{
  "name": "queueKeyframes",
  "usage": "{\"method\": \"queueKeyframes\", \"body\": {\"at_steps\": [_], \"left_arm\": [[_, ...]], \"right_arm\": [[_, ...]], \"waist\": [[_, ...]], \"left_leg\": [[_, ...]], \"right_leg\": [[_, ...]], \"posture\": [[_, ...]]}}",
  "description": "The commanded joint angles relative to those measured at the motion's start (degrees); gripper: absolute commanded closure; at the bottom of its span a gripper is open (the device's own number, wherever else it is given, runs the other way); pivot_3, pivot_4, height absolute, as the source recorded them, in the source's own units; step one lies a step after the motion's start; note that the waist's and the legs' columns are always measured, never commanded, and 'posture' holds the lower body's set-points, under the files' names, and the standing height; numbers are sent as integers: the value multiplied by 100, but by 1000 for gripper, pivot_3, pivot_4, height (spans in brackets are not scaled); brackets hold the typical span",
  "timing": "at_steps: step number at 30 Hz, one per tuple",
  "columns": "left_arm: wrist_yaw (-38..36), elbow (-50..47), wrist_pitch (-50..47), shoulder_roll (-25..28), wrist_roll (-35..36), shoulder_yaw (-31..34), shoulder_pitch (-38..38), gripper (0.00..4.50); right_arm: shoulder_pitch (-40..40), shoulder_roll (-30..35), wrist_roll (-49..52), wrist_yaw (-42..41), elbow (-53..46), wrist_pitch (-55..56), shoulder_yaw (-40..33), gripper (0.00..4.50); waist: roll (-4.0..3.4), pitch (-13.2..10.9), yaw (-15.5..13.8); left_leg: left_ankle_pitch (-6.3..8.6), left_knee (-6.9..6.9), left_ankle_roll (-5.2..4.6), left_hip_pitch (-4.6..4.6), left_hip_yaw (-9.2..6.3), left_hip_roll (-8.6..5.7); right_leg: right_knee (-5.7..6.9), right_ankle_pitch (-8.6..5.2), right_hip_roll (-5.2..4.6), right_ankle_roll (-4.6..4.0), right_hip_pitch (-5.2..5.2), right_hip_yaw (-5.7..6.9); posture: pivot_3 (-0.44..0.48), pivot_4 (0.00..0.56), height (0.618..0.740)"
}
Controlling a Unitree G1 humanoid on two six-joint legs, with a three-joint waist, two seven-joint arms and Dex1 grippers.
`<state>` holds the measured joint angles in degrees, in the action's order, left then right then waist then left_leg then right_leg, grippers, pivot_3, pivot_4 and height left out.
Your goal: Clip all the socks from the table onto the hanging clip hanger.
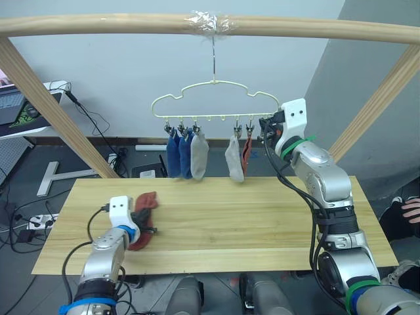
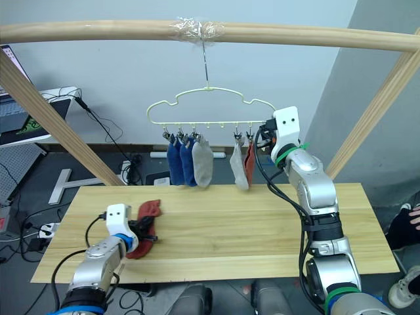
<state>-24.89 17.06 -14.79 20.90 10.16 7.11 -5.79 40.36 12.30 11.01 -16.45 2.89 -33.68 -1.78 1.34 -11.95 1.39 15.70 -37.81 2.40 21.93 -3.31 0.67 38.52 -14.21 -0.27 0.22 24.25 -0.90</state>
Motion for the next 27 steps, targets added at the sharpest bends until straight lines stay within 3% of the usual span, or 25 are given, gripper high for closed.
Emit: {"method": "queueKeyframes", "body": {"at_steps": [1, 6, 9, 21, 27], "left_arm": [[-151, -766, -55, -19, 102, -100, 78, 4473], [-657, -2405, 327, -227, 104, -938, 121, 4473], [-875, -2902, 691, -261, 20, -1313, 69, 4473], [-798, -3258, 1078, -519, -319, -1895, -449, 4473], [-772, -3175, 1196, -582, -371, -1915, -563, 4473]], "right_arm": [[144, 84, 193, -55, -89, -190, -219, 4500], [635, 244, 952, -141, 165, -1253, -881, 4500], [894, 209, 1376, 17, 268, -1957, -1276, 4500], [1330, -347, 2606, 932, 280, -4193, -2602, 4500], [1503, -590, 2893, 1415, 211, -4719, -3165, 4500]], "waist": [[0, -1, 3], [-20, -21, -14], [-20, -21, -16], [-21, -22, 9], [-22, -22, 13]], "left_leg": [[0, 0, 0, 1, 0, 1], [0, -1, 0, 3, 5, 2], [0, -1, 0, 7, 19, 2], [1, 8, -5, 20, 18, 5], [11, 8, -21, 29, 21, 4]], "right_leg": [[0, 3, 0, -5, 0, 1], [0, -4, 5, 6, 1, 2], [-9, 8, 1, -15, -1, -2], [-44, -1, 14, 10, -6, 1], [-53, 11, 12, -9, -5, 2]], "posture": [[19, 196, 740], [17, 196, 740], [17, 196, 740], [-1, 199, 740], [-7, 197, 740]]}}
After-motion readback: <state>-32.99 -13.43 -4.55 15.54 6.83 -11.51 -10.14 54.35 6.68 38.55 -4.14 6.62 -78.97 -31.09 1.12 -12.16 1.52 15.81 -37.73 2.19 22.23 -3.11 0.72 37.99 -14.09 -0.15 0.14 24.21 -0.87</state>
